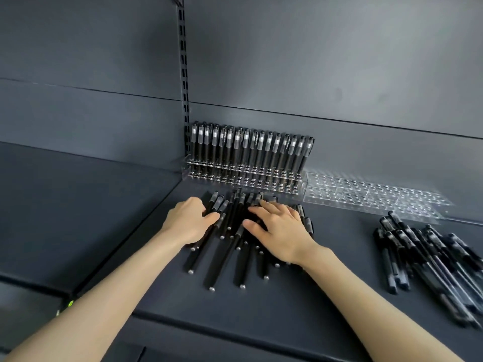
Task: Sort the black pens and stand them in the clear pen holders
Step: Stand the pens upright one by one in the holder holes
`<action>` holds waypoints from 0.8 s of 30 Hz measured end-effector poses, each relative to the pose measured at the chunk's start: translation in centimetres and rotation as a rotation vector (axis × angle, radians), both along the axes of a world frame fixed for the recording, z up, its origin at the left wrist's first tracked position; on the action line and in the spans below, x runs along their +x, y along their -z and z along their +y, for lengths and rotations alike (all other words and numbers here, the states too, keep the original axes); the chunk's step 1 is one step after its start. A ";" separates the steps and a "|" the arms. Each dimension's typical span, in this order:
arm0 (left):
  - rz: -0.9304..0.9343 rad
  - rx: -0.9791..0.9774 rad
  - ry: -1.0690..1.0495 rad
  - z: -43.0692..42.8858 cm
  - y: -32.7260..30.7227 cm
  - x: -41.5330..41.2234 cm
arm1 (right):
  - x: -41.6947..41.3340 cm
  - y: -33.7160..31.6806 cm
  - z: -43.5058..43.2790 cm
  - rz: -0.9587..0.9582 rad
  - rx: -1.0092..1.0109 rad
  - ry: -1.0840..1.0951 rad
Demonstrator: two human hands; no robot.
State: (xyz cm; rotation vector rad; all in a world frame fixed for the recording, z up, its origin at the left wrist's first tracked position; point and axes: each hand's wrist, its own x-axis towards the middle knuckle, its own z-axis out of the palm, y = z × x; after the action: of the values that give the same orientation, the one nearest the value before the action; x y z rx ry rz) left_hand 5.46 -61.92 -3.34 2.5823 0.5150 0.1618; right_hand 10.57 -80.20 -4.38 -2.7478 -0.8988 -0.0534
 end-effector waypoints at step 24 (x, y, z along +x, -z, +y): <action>-0.379 -0.776 0.436 1.3 -1.9 1.6 | 1.2 -6.5 5.4 0.166 1.343 0.006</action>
State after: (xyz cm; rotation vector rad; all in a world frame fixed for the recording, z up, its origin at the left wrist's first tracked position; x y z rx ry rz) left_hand 7.03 -60.67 -1.40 1.7815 -0.1258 0.2355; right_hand 11.73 -74.78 2.10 -1.4662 -0.4823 -0.2975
